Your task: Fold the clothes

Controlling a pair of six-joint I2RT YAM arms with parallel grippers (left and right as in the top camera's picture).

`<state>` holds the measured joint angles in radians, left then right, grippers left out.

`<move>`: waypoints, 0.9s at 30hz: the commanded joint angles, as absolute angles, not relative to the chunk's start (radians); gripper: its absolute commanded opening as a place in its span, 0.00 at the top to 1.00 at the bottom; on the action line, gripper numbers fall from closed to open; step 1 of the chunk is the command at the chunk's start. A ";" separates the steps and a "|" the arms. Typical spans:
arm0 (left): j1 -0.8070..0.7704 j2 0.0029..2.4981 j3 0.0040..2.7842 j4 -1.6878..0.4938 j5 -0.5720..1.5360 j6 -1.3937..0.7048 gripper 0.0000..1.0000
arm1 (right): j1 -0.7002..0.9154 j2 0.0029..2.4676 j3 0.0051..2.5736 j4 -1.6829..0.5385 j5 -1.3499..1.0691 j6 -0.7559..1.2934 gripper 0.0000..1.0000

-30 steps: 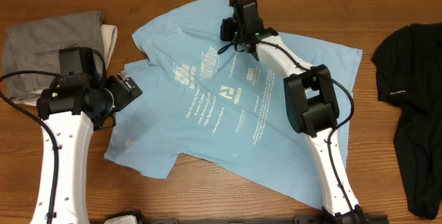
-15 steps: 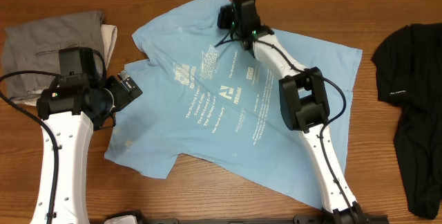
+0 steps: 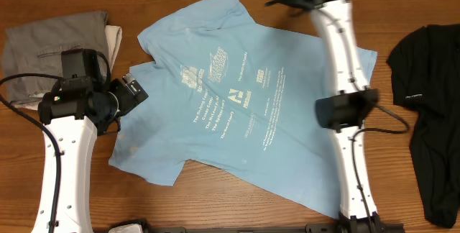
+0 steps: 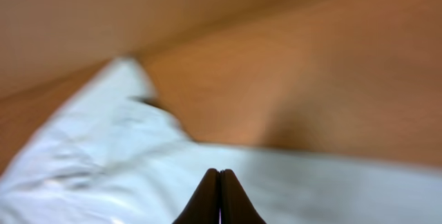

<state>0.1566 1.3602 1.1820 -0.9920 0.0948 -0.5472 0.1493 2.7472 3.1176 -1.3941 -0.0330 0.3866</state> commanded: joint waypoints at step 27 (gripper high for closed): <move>0.150 1.366 1.180 -0.991 0.102 -0.538 0.00 | -0.331 2.748 2.584 -1.419 -0.068 0.344 0.96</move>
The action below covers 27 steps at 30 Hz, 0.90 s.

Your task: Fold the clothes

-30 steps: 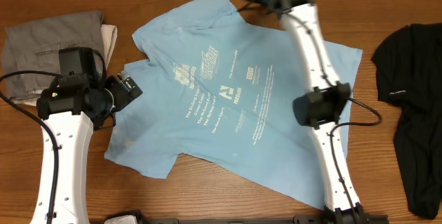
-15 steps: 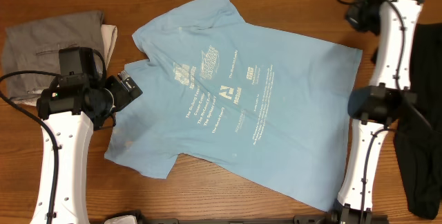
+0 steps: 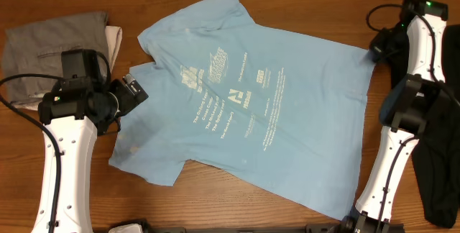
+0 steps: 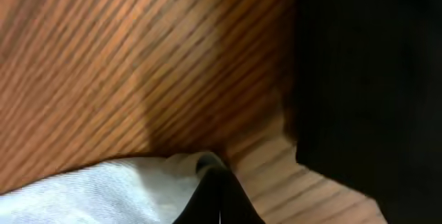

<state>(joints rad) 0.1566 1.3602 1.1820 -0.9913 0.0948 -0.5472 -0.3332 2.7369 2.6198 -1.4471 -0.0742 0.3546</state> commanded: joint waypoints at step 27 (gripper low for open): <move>0.150 1.366 1.180 -0.991 0.102 -0.538 0.00 | -0.342 2.645 2.767 -1.570 -0.077 0.287 0.96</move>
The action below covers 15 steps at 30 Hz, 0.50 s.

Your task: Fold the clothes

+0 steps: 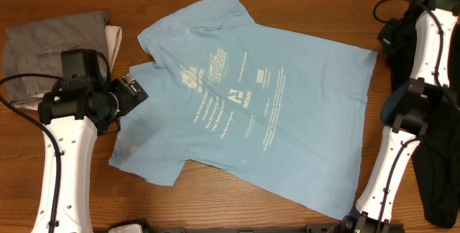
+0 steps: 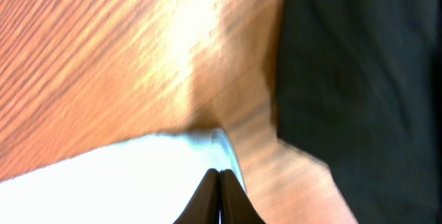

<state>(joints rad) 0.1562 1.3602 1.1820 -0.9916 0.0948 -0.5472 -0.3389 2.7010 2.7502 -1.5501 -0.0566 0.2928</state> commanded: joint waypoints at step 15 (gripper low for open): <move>0.150 1.366 1.180 -0.991 0.102 -0.538 0.00 | -0.336 2.645 2.355 -1.323 -0.178 0.213 0.96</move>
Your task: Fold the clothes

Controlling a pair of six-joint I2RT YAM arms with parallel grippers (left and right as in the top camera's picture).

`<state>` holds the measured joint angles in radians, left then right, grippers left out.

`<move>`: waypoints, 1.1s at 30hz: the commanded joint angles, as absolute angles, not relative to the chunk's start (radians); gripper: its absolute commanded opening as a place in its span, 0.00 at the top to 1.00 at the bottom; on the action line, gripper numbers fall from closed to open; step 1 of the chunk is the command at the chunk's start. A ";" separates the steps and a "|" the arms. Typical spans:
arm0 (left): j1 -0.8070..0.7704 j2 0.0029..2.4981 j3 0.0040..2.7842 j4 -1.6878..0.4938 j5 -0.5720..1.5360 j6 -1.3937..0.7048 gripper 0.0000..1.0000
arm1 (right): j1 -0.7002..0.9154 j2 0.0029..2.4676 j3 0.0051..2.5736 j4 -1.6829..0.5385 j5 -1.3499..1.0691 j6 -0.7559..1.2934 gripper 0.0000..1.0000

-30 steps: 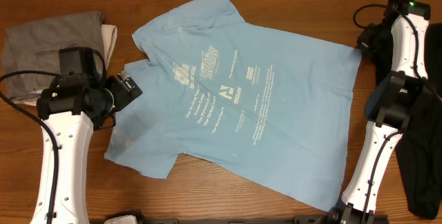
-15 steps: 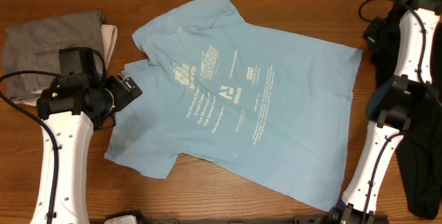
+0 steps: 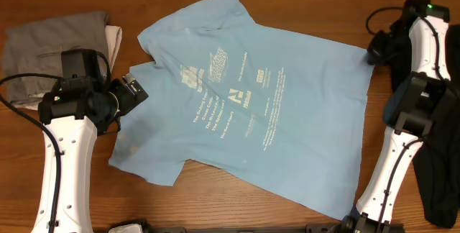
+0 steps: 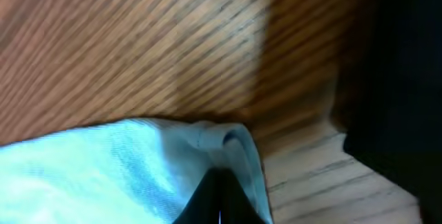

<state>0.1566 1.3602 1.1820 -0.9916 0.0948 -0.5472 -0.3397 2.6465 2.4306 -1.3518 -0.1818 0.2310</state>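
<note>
A light blue T-shirt lies spread flat on the wooden table, its print facing up. At the shirt's far right corner, beside the black garment, my right gripper is shut on the hem. The right wrist view shows the closed fingertips pinching the blue hem corner over the wood. My left gripper rests at the shirt's left edge by the sleeve. The overhead view does not show how its jaws stand.
A black garment lies crumpled along the right side, close to the right gripper; it is also seen in the wrist view. A folded grey garment with a pale one beneath it sits at the back left.
My right gripper, still shut on the hem corner, has shifted a little to the left, and the shirt's right corner has come back with it. The left arm has not moved.
At first the right arm reached across the shirt to the table's far edge, fingers shut. Then it was at the shirt's right corner, shut on the hem next to the black garment. After that the corner sat further right; now it sits slightly back left.
</note>
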 commanded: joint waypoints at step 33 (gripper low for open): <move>0.150 1.366 1.180 -0.991 0.102 -0.538 0.00 | -0.356 2.642 2.597 -1.355 -0.059 0.227 0.63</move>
<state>0.1566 1.3602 1.1820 -0.9916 0.0948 -0.5472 -0.3504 2.6419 2.5633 -1.3346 -0.0296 0.2340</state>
